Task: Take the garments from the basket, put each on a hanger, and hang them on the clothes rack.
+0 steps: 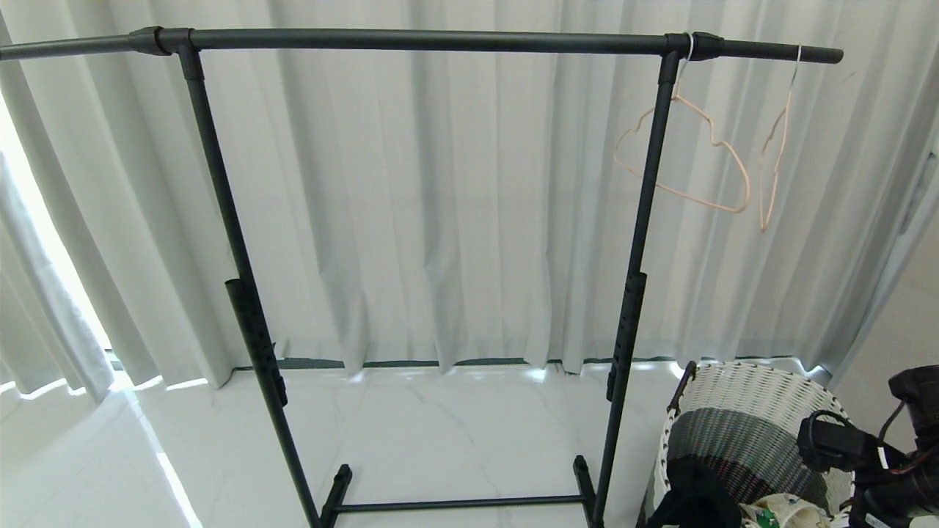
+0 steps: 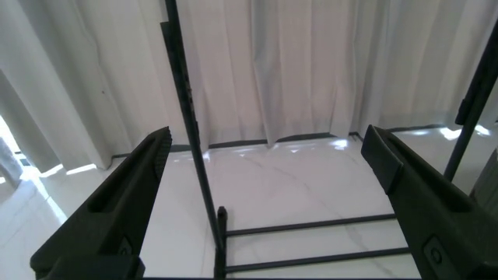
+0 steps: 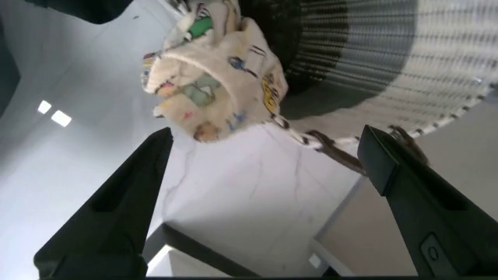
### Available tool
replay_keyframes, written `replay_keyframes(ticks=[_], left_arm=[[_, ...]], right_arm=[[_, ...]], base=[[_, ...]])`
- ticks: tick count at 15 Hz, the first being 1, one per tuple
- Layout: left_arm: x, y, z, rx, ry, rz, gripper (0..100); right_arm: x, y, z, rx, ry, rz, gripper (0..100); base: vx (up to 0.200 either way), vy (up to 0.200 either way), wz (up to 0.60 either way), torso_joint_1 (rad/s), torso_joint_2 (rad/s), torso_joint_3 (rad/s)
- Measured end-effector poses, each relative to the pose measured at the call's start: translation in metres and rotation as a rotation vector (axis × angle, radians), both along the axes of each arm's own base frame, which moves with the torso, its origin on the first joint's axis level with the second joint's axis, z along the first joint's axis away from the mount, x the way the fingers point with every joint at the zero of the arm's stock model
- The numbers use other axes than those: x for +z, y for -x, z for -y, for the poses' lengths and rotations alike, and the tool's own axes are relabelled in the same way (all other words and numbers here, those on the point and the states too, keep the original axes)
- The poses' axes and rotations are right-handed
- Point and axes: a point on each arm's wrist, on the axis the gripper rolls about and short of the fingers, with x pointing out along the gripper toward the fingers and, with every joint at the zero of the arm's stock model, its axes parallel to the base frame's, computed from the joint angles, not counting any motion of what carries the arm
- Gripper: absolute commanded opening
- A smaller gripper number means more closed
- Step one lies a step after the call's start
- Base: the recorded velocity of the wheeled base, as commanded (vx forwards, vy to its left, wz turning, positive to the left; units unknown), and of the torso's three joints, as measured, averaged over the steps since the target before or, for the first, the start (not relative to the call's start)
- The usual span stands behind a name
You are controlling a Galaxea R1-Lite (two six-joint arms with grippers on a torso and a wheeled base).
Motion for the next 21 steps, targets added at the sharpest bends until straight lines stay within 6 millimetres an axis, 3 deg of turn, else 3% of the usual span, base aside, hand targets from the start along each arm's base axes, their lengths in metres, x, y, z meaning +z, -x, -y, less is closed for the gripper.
replay_keyframes(ticks=[4, 9, 19, 20, 21], left_arm=[[0.000, 0.000, 0.000, 0.000, 0.000, 0.000, 100], [0.000, 0.000, 0.000, 0.000, 0.000, 0.000, 100], [0.000, 0.000, 0.000, 0.000, 0.000, 0.000, 100], [0.000, 0.000, 0.000, 0.001, 0.000, 0.000, 100], [0.000, 0.000, 0.000, 0.000, 0.000, 0.000, 100]], right_arm=[[-0.016, -0.009, 0.001, -0.008, 0.030, -0.020, 100], [-0.031, -0.030, 0.005, -0.024, 0.067, 0.079, 100], [-0.050, -0.042, -0.008, -0.068, 0.094, 0.096, 100], [-0.050, -0.043, -0.008, -0.069, 0.094, 0.096, 0], [-0.051, -0.042, -0.008, -0.069, 0.094, 0.092, 0]], base=[[0.000, 0.000, 0.00, 0.000, 0.00, 0.000], [0.000, 0.000, 0.00, 0.000, 0.00, 0.000], [0.000, 0.000, 0.00, 0.000, 0.00, 0.000], [0.000, 0.000, 0.00, 0.000, 0.00, 0.000], [0.000, 0.000, 0.00, 0.000, 0.00, 0.000]])
